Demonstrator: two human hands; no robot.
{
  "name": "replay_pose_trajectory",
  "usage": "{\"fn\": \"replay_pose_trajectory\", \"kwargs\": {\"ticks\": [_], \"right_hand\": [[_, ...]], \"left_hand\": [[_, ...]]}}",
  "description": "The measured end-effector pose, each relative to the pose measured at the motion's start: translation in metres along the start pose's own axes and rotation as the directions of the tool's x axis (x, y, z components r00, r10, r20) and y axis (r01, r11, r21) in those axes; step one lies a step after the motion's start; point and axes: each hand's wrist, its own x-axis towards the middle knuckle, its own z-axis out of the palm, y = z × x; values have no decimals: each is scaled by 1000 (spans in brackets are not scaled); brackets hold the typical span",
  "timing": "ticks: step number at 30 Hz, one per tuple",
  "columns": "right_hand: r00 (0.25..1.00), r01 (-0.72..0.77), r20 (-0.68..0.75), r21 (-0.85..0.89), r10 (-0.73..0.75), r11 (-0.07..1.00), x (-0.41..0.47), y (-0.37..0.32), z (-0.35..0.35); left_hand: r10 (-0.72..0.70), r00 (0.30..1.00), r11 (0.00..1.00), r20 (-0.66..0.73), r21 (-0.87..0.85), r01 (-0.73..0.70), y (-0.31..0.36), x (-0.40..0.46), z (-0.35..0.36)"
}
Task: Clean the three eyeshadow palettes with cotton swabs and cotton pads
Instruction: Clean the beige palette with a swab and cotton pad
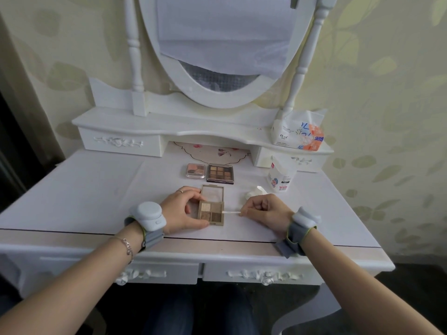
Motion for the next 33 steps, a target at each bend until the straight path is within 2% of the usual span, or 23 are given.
{"fn": "replay_pose_trajectory", "kwargs": {"ticks": [2, 5, 10, 17, 19, 22, 24, 30, 33], "right_hand": [[992, 36, -119, 6, -35, 999, 2, 4, 5], [988, 55, -144, -42, -60, 998, 3, 6, 6], [995, 64, -74, -131, -74, 989, 2, 5, 4], [991, 34, 132, -154, -13, 988, 1, -3, -4], [997, 21, 79, -131, -11, 991, 0, -1, -1], [995, 29, -88, -88, -37, 996, 1, 4, 6], [992, 44, -114, -110, -57, 993, 0, 6, 8], [996, 30, 91, -141, -18, 990, -1, -1, 0], [998, 25, 62, -126, -18, 992, 0, 1, 2]], "left_hand": [[0, 1000, 1000, -7, -5, 0, 0, 0, 0], [1, 1000, 1000, -11, 0, -1, 0, 0, 1], [2, 1000, 1000, -14, -13, -3, 0, 0, 1], [5, 1000, 1000, -4, -12, -5, 1, 0, -1], [2, 1000, 1000, -3, -12, -2, 1, 0, 0], [6, 1000, 1000, -8, -11, -6, -1, 0, 0], [9, 1000, 1000, -5, -13, -9, -1, 0, 1], [1, 1000, 1000, 2, -6, -1, 0, 0, 0], [0, 1000, 1000, 0, -7, 0, 0, 0, 0]]}}
